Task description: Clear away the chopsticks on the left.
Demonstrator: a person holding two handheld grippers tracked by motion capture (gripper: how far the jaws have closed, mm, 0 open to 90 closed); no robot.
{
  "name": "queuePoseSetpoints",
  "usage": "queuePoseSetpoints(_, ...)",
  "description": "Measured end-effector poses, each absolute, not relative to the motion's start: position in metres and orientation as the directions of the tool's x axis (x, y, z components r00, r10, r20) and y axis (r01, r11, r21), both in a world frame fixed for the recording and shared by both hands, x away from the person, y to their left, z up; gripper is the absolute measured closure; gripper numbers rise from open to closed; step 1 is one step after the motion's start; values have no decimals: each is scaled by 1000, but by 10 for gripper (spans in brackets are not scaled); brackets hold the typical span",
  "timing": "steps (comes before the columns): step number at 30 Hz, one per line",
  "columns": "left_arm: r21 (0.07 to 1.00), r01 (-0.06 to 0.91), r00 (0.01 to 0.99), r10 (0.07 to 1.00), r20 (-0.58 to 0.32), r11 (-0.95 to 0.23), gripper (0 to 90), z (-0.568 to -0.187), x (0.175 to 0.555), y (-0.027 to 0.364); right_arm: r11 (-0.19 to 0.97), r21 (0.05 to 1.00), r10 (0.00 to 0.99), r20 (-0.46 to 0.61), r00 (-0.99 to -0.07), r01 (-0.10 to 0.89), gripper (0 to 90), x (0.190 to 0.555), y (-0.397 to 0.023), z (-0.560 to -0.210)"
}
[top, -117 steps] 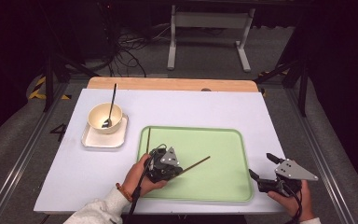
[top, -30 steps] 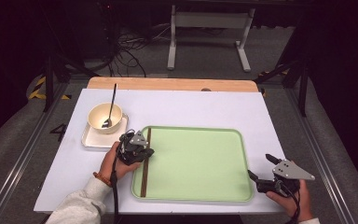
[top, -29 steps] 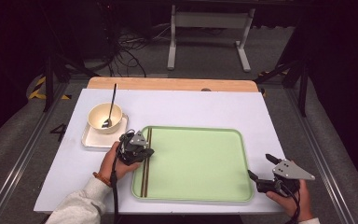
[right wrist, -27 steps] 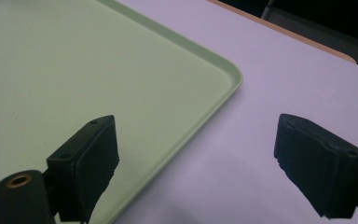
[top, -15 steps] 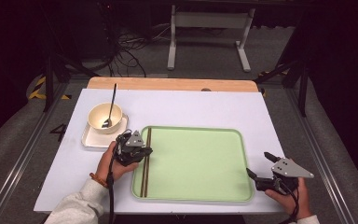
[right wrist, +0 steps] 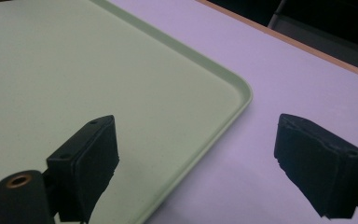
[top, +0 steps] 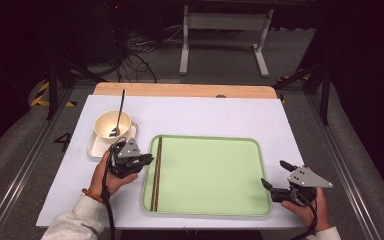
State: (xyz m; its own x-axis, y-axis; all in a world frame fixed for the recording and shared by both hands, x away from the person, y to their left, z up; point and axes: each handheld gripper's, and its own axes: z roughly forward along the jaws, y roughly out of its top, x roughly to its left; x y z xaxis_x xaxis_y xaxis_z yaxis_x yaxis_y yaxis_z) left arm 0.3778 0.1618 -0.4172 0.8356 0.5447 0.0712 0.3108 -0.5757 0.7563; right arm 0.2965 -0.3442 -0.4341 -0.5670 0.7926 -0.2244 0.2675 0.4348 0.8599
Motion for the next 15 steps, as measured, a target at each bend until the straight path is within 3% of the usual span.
queuePoseSetpoints(15,782,298,803,587,105,-548,713,-404,373,189,433,862,792,-224,-568,265,141,297,-343,-433)
